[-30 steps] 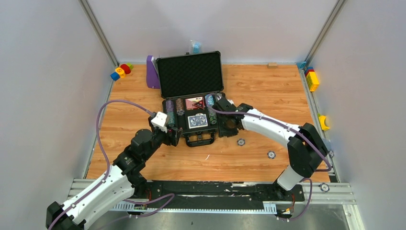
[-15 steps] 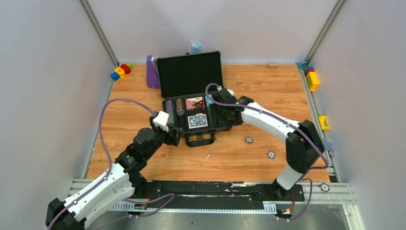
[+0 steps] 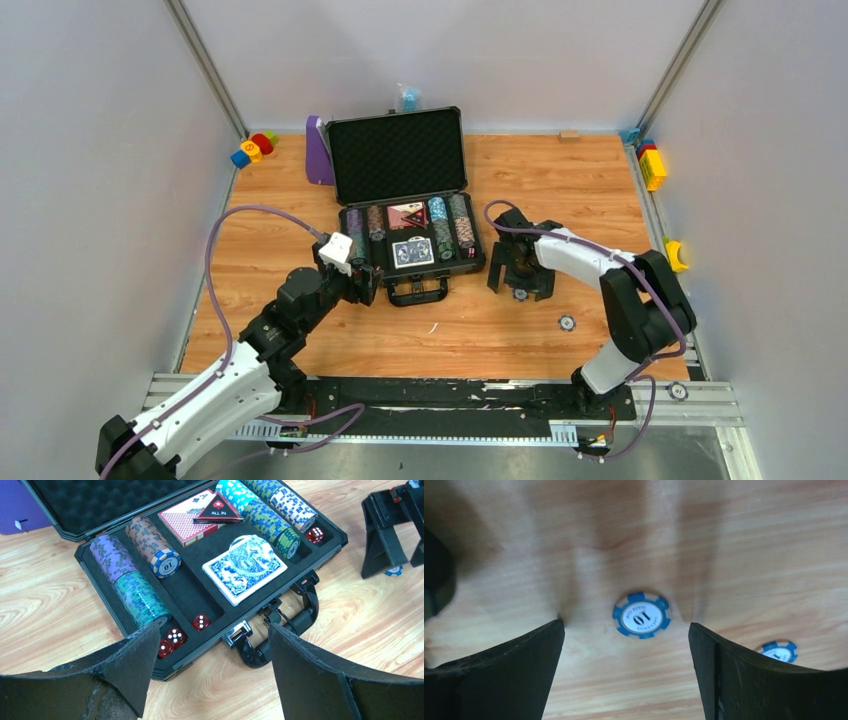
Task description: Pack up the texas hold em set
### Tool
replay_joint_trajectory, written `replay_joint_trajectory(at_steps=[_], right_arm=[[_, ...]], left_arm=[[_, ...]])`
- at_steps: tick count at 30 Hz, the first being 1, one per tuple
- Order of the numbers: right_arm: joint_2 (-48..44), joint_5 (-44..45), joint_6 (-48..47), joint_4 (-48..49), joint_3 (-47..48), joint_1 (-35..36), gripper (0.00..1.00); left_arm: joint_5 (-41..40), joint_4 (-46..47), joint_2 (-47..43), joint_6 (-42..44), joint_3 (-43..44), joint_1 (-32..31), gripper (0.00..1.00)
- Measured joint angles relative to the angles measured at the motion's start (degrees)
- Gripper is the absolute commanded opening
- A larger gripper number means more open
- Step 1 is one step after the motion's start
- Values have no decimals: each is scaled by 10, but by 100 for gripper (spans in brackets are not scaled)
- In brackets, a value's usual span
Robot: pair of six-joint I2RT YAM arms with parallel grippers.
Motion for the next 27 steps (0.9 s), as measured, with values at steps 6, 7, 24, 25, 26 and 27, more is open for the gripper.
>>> replay_joint_trajectory(at_steps=[6, 7, 24, 25, 26, 27], right_arm=[[23, -29, 3, 35, 6, -14, 53], [23, -30, 1, 41, 4, -18, 52], [-5, -47, -13, 71, -25, -24, 56], [0, -43, -14, 66, -21, -23, 53], [5, -40, -16, 61, -17, -22, 50], [9, -36, -18, 55, -13, -21, 46]], left_arm=[[-1, -1, -2, 0, 0, 0, 88], [-1, -1, -3, 0, 0, 0, 88], [-1, -1, -4, 0, 0, 0, 88], [-1, -2, -4, 0, 0, 0, 88], [-1, -2, -5, 0, 0, 0, 88], [-1, -2, -5, 0, 0, 0, 88]])
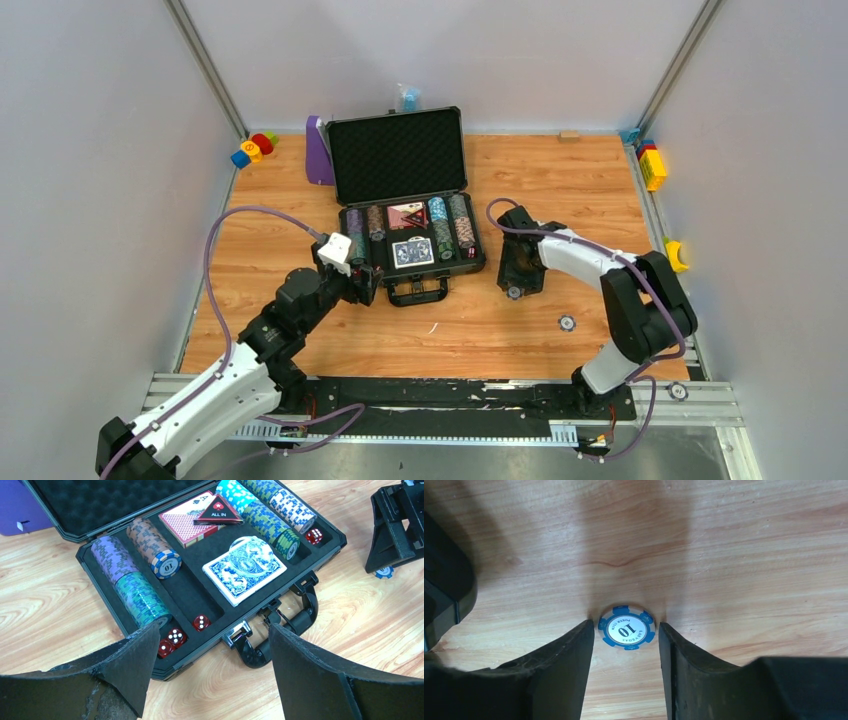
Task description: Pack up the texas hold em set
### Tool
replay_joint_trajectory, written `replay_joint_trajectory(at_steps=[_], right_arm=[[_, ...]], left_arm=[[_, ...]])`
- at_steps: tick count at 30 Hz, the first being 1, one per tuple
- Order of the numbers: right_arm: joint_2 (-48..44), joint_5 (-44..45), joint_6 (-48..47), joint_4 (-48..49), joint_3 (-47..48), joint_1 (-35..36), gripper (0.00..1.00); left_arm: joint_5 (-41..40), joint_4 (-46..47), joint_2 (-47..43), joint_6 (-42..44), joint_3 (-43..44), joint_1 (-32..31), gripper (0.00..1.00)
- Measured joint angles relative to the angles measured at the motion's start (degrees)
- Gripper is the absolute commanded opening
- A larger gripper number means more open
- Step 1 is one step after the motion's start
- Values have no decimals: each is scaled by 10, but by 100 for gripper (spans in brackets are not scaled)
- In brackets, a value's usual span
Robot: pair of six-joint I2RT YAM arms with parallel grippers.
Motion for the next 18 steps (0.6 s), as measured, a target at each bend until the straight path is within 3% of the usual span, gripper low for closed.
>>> replay_joint_trajectory(at_steps=[4, 18], right_arm=[[13, 1, -3, -9, 10, 1, 31], [-9, -13, -5, -41, 13, 3, 32]], left_arm=[[0, -1, -2, 0, 0, 0, 88], [0, -1, 3, 0, 0, 0, 88]])
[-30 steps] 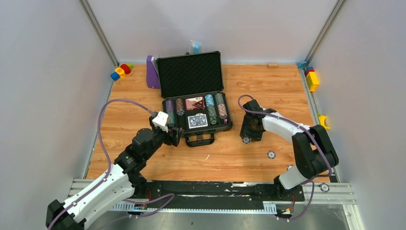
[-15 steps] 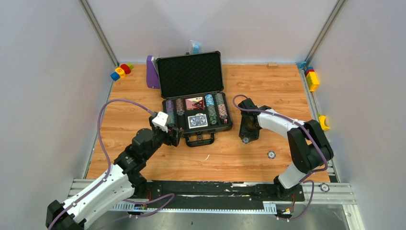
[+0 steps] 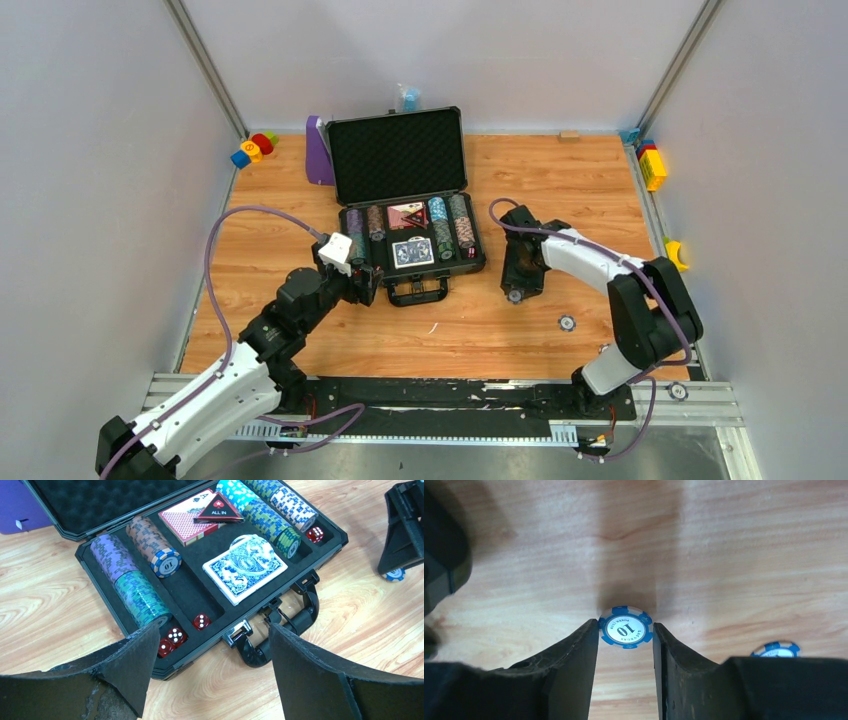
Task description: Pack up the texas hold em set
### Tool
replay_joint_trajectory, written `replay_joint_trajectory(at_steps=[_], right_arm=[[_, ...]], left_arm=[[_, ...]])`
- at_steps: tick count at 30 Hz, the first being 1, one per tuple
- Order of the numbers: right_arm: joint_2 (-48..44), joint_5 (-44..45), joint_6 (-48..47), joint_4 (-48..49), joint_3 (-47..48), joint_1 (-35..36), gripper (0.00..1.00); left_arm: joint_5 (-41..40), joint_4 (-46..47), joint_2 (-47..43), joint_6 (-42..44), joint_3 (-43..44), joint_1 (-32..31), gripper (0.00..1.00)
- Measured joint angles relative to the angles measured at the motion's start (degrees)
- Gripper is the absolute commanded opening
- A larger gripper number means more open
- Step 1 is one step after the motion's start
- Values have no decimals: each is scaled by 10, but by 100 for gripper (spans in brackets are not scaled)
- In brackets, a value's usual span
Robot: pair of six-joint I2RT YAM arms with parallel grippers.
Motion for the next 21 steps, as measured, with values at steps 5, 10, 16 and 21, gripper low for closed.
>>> replay_joint_trajectory(at_steps=[5, 10, 16, 21], right_arm=[[-42, -13, 0, -35, 20, 8, 33], [-55, -20, 0, -46, 61, 32, 32], [-54, -24, 0, -59, 91, 57, 32], [-42, -24, 0, -69, 145, 78, 32]], left_arm=[[0, 0, 0, 0, 0, 0, 88], [0, 0, 0, 0, 0, 0, 88], [-1, 0, 0, 0, 0, 0, 88], [-3, 0, 2, 0, 0, 0, 88]])
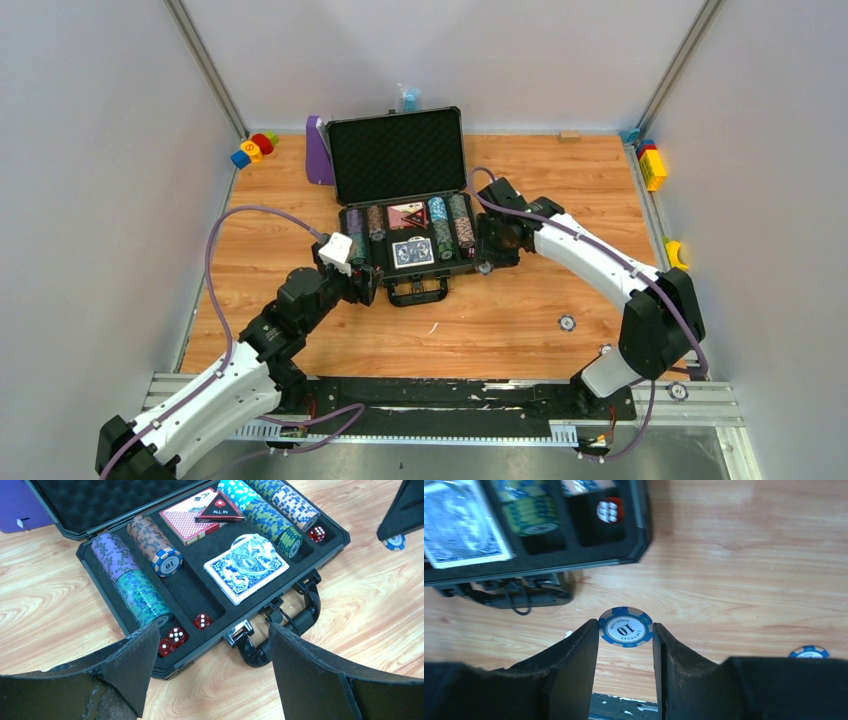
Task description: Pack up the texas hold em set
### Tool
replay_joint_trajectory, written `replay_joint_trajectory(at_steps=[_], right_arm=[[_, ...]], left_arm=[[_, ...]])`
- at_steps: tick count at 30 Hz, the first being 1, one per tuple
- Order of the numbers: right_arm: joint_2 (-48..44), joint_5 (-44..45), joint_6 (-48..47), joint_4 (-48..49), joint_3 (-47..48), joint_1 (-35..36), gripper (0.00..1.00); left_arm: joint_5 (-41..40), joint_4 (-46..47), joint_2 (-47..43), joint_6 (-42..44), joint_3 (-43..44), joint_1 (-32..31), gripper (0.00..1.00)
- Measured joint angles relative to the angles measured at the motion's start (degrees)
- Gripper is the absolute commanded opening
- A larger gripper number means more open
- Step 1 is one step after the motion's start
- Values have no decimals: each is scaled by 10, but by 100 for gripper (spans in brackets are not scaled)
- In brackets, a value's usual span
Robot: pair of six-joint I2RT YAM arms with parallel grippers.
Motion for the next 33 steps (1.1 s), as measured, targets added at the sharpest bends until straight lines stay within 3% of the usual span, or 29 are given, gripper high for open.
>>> replay_joint_trajectory(at_steps=[14, 21, 33], right_arm=[[179, 0, -16, 6, 242, 62, 32], [249, -10, -17, 41, 299, 95, 33], [325, 48, -16, 159, 339, 165, 35]], left_arm=[[-2, 0, -2, 0, 0, 0, 89], [-21, -1, -29, -9, -10, 0, 91], [-140, -40, -99, -41, -21, 0, 95]])
